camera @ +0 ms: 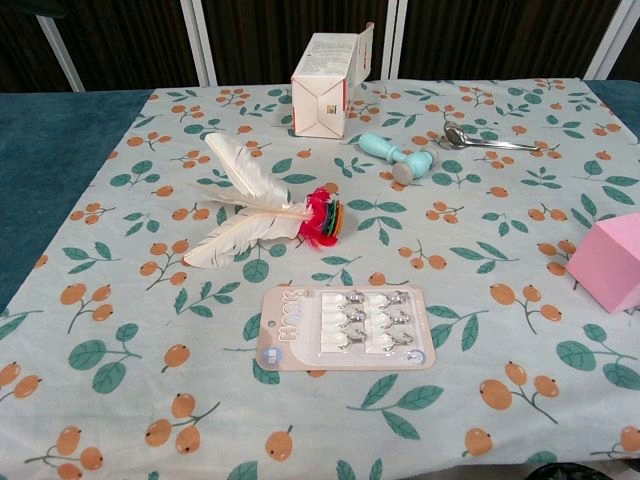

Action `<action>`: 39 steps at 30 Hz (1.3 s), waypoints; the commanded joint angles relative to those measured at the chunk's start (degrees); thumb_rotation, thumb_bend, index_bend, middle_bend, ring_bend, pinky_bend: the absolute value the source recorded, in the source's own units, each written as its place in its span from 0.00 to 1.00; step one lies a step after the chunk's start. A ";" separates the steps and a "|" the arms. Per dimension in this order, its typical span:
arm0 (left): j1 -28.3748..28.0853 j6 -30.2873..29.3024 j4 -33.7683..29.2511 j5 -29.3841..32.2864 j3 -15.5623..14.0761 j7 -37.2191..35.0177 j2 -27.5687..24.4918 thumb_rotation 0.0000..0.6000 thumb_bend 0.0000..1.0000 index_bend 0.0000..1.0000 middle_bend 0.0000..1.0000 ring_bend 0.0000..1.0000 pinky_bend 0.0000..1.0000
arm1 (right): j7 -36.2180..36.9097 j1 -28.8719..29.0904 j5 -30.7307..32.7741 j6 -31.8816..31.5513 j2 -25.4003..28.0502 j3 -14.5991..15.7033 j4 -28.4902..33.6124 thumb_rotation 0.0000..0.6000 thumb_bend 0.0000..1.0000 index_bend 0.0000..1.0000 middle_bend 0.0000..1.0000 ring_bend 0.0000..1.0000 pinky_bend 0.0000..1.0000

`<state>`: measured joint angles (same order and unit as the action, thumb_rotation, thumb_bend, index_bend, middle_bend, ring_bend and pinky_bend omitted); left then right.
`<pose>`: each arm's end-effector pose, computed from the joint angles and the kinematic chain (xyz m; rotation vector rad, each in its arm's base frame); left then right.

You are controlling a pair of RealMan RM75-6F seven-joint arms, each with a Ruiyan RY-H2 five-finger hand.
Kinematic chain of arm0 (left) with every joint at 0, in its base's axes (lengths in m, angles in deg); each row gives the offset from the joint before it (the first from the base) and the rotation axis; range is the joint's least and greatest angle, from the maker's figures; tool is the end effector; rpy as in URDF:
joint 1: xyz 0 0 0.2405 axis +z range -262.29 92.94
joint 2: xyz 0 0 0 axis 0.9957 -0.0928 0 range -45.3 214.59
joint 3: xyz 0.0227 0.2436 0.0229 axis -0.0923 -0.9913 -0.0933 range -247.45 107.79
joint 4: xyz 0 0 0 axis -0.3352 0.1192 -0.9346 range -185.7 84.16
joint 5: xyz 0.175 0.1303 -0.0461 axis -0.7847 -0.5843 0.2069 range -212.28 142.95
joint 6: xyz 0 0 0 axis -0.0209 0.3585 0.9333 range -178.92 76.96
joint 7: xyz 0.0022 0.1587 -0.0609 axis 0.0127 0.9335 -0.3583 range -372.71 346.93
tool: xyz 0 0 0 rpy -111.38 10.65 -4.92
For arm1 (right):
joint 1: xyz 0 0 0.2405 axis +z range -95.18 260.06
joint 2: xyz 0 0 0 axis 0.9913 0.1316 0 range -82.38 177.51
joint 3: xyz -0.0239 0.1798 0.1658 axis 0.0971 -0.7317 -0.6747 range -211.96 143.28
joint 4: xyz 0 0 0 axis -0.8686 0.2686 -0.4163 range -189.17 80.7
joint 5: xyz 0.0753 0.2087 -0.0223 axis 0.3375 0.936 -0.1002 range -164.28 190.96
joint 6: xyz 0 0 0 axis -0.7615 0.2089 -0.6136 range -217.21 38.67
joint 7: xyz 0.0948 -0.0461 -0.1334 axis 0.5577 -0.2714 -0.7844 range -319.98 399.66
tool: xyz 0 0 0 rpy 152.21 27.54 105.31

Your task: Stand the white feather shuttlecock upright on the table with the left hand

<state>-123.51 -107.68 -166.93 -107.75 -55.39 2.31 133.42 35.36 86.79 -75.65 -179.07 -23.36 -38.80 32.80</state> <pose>-0.0870 0.3357 0.1404 -1.9069 -0.6524 -1.0156 -0.2993 -0.2101 0.1278 1.3686 -0.7698 0.9522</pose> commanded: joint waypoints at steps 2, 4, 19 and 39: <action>0.09 0.01 -0.16 0.23 -0.27 0.03 -0.43 1.00 0.23 0.00 0.03 0.00 0.00 | -0.50 -0.26 -0.26 -0.42 0.12 0.12 0.38 1.00 0.19 0.00 0.08 0.03 0.14; 0.27 -0.33 -0.18 0.28 -0.36 -0.18 -0.50 1.00 0.23 0.00 0.03 0.00 0.00 | -0.66 -0.28 -0.18 -0.18 0.13 0.25 0.46 1.00 0.19 0.00 0.08 0.03 0.14; 0.57 -0.89 0.34 -0.73 -1.37 -0.59 -0.37 1.00 0.19 0.00 0.03 0.00 0.00 | -0.31 -0.29 -0.20 -0.41 0.14 -0.05 0.32 1.00 0.19 0.00 0.08 0.03 0.14; 1.77 -1.55 0.90 -3.32 -4.34 0.44 0.42 1.00 0.19 0.04 0.04 0.00 0.00 | -0.71 -0.53 -0.30 -0.97 0.23 -0.22 0.61 1.00 0.19 0.00 0.08 0.03 0.14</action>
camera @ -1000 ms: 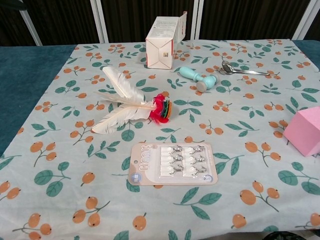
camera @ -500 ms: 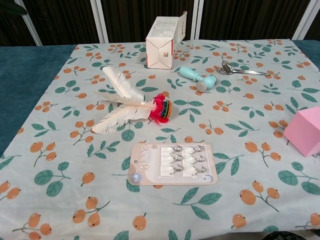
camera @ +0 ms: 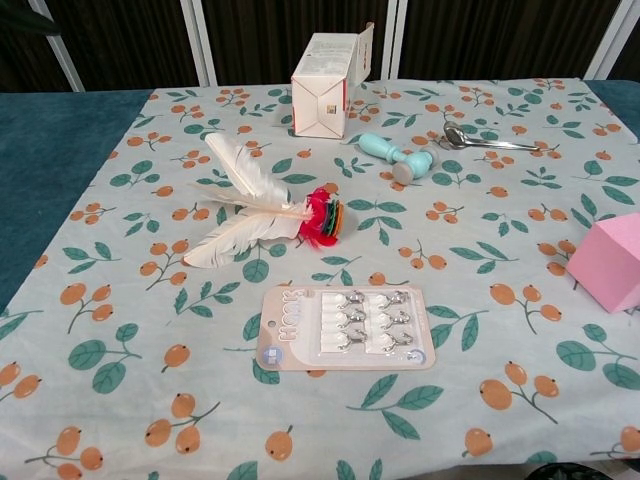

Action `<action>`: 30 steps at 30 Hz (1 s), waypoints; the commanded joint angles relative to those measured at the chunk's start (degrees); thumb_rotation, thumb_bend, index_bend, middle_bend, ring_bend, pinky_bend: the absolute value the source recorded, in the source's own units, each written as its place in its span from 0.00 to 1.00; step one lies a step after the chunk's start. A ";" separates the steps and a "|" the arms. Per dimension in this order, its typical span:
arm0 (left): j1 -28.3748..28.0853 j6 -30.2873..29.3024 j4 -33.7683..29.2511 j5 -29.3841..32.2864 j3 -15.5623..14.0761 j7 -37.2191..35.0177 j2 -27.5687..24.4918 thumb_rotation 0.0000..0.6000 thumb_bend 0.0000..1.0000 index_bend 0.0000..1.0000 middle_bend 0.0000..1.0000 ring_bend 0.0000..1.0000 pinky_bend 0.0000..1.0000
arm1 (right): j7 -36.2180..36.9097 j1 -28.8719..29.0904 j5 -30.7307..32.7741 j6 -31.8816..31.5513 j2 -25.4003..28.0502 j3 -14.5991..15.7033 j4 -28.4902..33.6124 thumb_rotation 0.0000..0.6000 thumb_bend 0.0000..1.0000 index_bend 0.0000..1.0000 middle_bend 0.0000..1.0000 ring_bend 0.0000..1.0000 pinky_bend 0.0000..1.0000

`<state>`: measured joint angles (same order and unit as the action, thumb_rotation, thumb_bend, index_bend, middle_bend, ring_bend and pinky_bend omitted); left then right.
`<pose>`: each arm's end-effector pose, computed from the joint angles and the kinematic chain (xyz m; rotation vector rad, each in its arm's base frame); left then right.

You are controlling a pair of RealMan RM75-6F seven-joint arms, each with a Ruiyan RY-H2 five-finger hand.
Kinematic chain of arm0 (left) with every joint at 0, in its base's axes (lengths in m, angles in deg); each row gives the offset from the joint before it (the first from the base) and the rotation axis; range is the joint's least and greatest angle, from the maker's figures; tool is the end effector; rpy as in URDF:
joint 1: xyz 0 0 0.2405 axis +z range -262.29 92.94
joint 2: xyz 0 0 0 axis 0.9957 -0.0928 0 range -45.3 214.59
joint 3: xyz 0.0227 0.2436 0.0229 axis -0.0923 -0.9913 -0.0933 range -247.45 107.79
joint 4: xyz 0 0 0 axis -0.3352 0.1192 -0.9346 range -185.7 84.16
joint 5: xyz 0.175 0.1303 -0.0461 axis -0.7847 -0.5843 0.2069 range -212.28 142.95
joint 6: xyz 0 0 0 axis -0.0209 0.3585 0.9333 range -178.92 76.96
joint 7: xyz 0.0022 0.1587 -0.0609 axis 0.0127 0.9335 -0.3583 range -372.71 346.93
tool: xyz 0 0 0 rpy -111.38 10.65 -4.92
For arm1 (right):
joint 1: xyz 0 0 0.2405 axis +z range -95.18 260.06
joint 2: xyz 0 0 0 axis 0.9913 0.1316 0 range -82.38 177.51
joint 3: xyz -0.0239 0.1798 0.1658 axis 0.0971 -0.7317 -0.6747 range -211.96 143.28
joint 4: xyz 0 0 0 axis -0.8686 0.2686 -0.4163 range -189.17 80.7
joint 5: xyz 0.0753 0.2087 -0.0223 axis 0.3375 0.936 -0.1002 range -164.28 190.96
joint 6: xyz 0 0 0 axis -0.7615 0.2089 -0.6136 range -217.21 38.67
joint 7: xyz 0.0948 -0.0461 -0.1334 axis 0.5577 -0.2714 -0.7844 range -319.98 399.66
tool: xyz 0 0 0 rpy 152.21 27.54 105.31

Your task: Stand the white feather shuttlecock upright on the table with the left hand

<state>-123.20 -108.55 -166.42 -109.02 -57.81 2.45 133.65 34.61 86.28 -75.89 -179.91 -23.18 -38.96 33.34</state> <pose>-0.0981 0.3307 0.1357 -1.9188 -0.6520 -0.9831 -0.2978 -0.2076 0.1306 1.3583 -0.7559 0.9522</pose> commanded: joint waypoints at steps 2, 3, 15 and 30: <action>2.86 -0.88 1.82 -3.81 -4.03 0.57 0.52 1.00 0.19 0.07 0.04 0.00 0.00 | 0.12 -0.11 -0.13 -0.33 0.07 -0.06 0.13 1.00 0.19 0.00 0.08 0.03 0.14; 3.59 -0.98 2.85 -4.68 -5.08 0.42 0.78 1.00 0.19 0.08 0.04 0.00 0.00 | 0.11 -0.13 -0.13 -0.35 0.10 -0.07 0.14 1.00 0.20 0.00 0.08 0.03 0.14; 7.03 -1.63 11.51 -8.87 -9.84 -3.35 6.03 1.00 0.20 0.18 0.04 0.00 0.00 | -0.32 0.06 0.30 0.28 -0.26 -0.17 -0.08 1.00 0.19 0.00 0.08 0.03 0.14; 4.34 0.51 16.41 -6.50 -8.32 3.38 18.14 1.00 0.26 0.24 0.05 0.00 0.00 | 0.44 0.10 0.90 0.56 -0.51 -0.45 -1.06 1.00 0.19 0.00 0.08 0.03 0.14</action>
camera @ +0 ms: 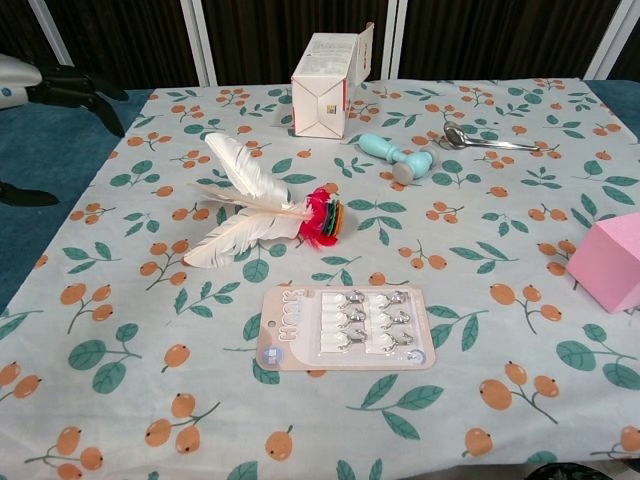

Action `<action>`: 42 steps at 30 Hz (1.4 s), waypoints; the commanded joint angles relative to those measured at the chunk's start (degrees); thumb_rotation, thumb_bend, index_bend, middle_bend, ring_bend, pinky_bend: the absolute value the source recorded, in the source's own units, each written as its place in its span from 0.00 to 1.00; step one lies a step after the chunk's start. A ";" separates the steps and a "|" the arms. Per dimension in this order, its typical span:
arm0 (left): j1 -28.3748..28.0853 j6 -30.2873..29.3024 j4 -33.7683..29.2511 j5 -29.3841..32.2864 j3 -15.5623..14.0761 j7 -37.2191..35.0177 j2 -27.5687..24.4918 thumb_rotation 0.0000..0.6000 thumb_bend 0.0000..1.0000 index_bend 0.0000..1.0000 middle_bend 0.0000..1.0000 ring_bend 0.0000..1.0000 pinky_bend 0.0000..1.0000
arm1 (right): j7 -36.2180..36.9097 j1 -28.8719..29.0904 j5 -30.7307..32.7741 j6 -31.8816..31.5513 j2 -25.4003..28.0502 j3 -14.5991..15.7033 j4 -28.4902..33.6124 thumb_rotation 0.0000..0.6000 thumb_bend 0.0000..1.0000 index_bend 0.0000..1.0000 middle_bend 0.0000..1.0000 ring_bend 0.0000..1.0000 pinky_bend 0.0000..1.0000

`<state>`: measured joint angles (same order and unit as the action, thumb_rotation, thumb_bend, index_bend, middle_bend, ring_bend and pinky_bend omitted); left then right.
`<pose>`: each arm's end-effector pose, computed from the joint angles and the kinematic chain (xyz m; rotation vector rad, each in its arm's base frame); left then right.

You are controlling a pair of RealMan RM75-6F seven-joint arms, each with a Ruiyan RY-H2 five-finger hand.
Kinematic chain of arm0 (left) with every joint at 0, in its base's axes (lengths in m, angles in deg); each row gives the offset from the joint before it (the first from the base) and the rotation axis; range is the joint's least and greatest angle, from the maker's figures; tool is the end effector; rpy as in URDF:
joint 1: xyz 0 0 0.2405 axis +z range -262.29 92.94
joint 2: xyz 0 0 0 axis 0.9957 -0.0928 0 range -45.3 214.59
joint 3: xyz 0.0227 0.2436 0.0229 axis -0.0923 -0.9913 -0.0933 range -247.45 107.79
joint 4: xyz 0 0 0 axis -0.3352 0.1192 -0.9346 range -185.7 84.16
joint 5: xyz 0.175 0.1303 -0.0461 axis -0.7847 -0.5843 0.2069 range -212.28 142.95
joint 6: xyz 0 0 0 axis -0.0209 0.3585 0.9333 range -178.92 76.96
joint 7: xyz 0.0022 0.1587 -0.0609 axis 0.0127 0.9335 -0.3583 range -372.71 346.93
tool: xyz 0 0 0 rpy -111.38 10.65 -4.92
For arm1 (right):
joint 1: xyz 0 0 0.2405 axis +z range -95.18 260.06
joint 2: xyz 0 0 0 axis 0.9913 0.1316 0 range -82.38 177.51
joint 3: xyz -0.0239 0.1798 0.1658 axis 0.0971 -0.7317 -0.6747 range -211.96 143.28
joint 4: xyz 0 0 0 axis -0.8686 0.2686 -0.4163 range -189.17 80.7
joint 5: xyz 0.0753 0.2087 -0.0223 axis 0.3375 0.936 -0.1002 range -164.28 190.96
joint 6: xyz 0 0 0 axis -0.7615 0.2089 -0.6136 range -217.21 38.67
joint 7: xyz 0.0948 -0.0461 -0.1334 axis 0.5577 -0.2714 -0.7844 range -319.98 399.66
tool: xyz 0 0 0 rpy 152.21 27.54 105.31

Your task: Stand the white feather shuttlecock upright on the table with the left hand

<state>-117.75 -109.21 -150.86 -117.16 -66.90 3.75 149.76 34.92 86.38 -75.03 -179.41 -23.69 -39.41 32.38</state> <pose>-0.1795 0.3066 0.0537 -2.0106 -0.7059 -0.8172 -0.3022 -0.2101 0.1302 1.3472 -0.7608 0.9425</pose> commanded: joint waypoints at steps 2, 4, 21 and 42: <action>-1.77 1.76 1.23 2.80 1.29 3.29 3.41 1.00 0.26 0.25 0.05 0.00 0.00 | 0.19 0.05 0.14 0.19 -0.05 -0.02 -0.25 1.00 0.19 0.00 0.08 0.03 0.14; -2.44 2.15 1.55 3.90 1.89 4.46 4.81 1.00 0.26 0.26 0.06 0.00 0.00 | 0.26 0.08 0.23 0.25 -0.10 -0.07 -0.39 1.00 0.19 0.00 0.08 0.03 0.14; -7.45 4.24 3.43 8.70 4.61 11.88 13.19 1.00 0.29 0.35 0.09 0.00 0.00 | 1.30 0.11 1.09 0.58 -0.14 -0.45 -1.34 1.00 0.19 0.00 0.08 0.03 0.14; -9.73 3.15 8.27 10.87 5.06 13.88 20.87 1.00 0.31 0.44 0.12 0.00 0.00 | 2.53 -0.09 1.82 0.56 0.25 -0.80 -1.56 1.00 0.19 0.00 0.08 0.03 0.14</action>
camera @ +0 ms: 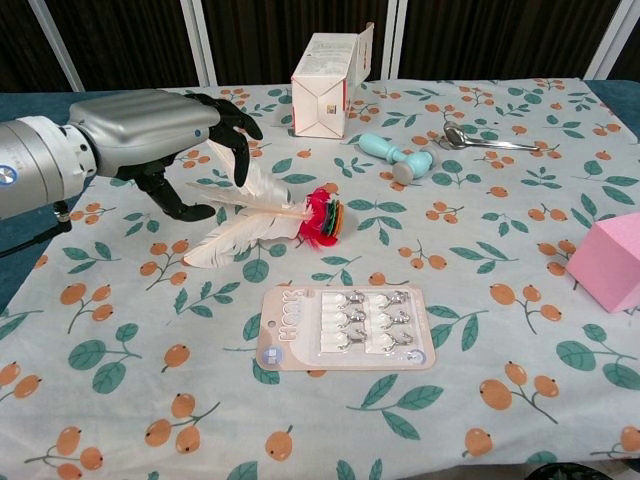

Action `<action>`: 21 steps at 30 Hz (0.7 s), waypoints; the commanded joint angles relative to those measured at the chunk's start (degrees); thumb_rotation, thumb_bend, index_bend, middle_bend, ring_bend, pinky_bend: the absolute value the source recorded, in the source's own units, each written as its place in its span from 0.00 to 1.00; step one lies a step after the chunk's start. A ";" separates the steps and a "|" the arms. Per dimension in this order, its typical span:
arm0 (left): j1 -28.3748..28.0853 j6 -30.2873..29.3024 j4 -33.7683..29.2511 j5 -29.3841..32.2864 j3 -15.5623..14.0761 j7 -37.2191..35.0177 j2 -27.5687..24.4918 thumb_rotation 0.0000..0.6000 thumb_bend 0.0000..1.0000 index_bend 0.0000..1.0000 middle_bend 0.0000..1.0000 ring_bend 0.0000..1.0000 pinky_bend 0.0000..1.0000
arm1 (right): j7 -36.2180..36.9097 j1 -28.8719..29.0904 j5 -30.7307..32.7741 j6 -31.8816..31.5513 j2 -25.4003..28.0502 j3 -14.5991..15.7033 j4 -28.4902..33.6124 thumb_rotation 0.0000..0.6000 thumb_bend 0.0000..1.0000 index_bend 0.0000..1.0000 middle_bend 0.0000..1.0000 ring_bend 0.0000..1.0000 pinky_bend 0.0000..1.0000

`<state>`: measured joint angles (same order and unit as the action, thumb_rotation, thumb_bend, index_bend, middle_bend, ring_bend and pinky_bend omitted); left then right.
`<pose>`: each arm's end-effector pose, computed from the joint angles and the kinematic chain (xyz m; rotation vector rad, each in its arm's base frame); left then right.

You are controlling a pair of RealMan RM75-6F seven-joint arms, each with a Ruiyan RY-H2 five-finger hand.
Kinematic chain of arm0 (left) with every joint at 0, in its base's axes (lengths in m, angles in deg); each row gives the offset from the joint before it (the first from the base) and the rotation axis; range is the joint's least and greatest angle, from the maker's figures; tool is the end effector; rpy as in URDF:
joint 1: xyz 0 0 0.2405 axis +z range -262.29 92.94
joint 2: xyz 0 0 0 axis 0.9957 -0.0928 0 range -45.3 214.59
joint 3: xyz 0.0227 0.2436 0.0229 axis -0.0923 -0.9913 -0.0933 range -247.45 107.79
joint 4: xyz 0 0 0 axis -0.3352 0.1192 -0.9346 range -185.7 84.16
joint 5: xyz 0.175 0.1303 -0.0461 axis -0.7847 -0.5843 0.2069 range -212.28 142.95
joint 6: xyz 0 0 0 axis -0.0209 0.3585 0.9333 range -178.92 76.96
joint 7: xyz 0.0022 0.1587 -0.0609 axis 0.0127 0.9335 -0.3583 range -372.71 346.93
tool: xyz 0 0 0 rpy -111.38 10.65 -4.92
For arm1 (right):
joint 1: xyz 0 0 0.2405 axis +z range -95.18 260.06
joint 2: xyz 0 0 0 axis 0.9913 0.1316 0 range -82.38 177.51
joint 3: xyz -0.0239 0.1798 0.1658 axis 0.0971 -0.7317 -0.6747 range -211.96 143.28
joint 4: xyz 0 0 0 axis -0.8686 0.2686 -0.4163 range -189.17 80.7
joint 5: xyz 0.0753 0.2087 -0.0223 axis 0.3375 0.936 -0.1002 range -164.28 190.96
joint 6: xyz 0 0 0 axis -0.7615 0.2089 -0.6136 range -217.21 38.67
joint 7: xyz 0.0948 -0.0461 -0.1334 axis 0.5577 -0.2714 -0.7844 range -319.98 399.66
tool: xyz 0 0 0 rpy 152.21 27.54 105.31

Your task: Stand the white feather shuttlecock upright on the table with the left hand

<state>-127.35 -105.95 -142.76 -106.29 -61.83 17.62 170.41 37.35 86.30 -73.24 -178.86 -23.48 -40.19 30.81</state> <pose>-0.1015 0.3324 -0.0384 -2.0669 -0.6505 -0.9001 -0.3129 -0.2130 0.1369 1.3133 -0.7801 0.9369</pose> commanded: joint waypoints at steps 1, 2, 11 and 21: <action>-0.20 -0.20 0.25 -0.01 0.03 -0.03 0.36 1.00 0.32 0.44 0.13 0.00 0.00 | 0.12 -0.02 0.04 0.00 0.06 -0.02 0.00 1.00 0.19 0.00 0.08 0.03 0.14; -0.25 -0.26 0.31 0.03 0.05 -0.10 0.48 1.00 0.33 0.45 0.13 0.00 0.00 | 0.12 -0.02 0.04 0.02 0.08 -0.01 0.01 1.00 0.19 0.00 0.08 0.03 0.14; -0.29 -1.05 1.57 -0.03 -0.08 -0.93 1.16 1.00 0.37 0.49 0.15 0.00 0.00 | 0.28 -0.08 0.07 -0.03 0.30 -0.03 0.20 1.00 0.19 0.00 0.08 0.03 0.14; -0.51 -1.67 2.21 -0.90 -0.36 -1.78 1.66 1.00 0.39 0.53 0.17 0.00 0.00 | 0.32 -0.06 0.15 0.00 0.27 -0.10 0.14 1.00 0.19 0.00 0.08 0.03 0.14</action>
<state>-127.88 -107.57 -140.61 -107.14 -62.12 15.85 172.06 37.67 86.25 -73.09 -178.84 -23.21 -40.28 30.95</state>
